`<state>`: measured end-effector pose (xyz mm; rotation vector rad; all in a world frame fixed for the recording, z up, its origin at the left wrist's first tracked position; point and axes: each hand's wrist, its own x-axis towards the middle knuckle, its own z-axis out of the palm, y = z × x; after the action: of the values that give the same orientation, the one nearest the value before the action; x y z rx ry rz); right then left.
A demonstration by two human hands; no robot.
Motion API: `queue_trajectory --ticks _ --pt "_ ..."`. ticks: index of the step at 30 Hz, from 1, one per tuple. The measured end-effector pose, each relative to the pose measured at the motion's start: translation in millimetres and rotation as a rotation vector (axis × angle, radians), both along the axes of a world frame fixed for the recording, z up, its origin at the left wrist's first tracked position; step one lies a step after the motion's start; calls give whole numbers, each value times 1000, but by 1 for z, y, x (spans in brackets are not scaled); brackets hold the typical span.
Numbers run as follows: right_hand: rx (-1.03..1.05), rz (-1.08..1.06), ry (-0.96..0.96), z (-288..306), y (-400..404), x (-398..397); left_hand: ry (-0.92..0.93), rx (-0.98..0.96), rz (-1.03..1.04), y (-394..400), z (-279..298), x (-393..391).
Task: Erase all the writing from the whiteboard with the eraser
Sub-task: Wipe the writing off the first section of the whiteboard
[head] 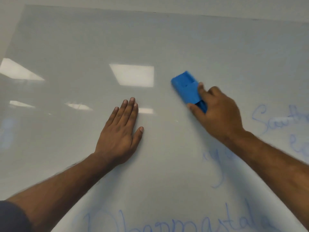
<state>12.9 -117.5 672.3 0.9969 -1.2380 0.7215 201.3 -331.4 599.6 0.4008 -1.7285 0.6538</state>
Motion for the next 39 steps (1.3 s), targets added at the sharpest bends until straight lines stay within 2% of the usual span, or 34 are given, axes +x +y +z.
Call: queue_trajectory --ticks 3,5,7,9,12,14,16,20,24,27,34,36,39 --pt "-172 -25 -194 7 6 -14 2 3 2 -1 -1 1" --pt "-216 -6 -250 5 2 -11 1 5 8 -1 -2 0" --pt "-181 24 -193 -4 -4 -4 5 0 10 -1 -2 -1" --pt "-62 24 -55 -19 -7 1 7 -4 10 -2 -2 -1" --pt "127 -54 72 -41 2 -2 6 1 9 -3 -2 -1" --pt "156 -105 103 -49 13 -15 1 6 9 -4 -2 0" --pt "65 -132 58 -50 24 -29 3 -4 8 -4 -2 -1" --pt "-220 -137 -174 -34 31 -45 7 -5 13 -3 -3 -1" --pt "-297 -14 -247 -21 20 -38 10 -9 18 -4 -3 -2" --pt "-178 21 -120 -27 15 -29 14 -13 21 -4 -3 -2" --pt "211 -87 155 -88 35 -31 9 3 19 -3 -4 -2" --pt "214 -127 165 -91 47 -42 10 -1 22 -3 -5 -2" --pt "76 -139 18 -74 56 -55 16 -1 30 -3 -6 -3"
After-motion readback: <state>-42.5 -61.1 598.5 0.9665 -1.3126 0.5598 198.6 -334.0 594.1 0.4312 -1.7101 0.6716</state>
